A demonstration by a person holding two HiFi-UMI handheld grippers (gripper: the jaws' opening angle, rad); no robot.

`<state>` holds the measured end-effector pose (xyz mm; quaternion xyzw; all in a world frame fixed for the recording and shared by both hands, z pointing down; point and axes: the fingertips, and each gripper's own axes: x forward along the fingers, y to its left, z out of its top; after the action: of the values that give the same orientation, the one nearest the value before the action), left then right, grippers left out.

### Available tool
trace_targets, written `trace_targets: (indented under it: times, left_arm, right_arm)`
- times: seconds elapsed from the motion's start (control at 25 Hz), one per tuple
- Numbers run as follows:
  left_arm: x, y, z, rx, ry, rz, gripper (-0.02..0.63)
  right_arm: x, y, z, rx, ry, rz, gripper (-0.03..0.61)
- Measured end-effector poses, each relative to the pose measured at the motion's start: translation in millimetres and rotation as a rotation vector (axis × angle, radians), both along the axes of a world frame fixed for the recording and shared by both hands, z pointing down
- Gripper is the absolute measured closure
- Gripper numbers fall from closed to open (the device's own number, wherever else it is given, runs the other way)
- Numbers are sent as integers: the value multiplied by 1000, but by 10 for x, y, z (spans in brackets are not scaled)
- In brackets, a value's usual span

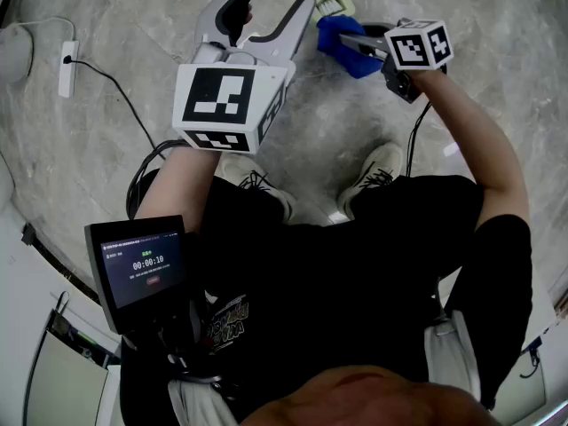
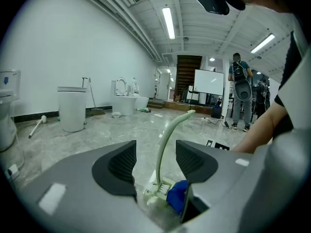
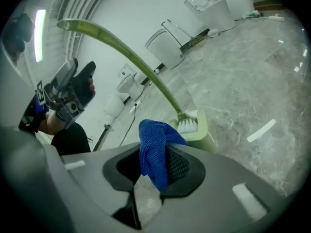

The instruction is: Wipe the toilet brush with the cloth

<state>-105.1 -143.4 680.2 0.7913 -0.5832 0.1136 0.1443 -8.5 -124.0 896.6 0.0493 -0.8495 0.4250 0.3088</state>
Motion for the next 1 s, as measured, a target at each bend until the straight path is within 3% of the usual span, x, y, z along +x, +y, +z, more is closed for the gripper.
trace_targets:
  times: [0.28,0.48,0.6,0.84,1.0]
  left_arm:
    - [-40,-18,-35,13,-6,-10,354]
    - [-31,-17,-44,16,-7,-6,355]
    - [-60,-25,-56,18,-9,-11,355]
    - [-83,7,-21,5,-14,-13,356]
    - [-124,56,-4,1,-20,-19,354]
  right_arm:
    - [-294,-155,-894,1,-276,24,485]
    - [-447,-65,-1111,8,-339,20,485]
    - [-518,25,-904,4,-288,32,485]
    - [-547,317,129,-160,-28,103,485]
    - [-498,302,555,-197,77,144,485]
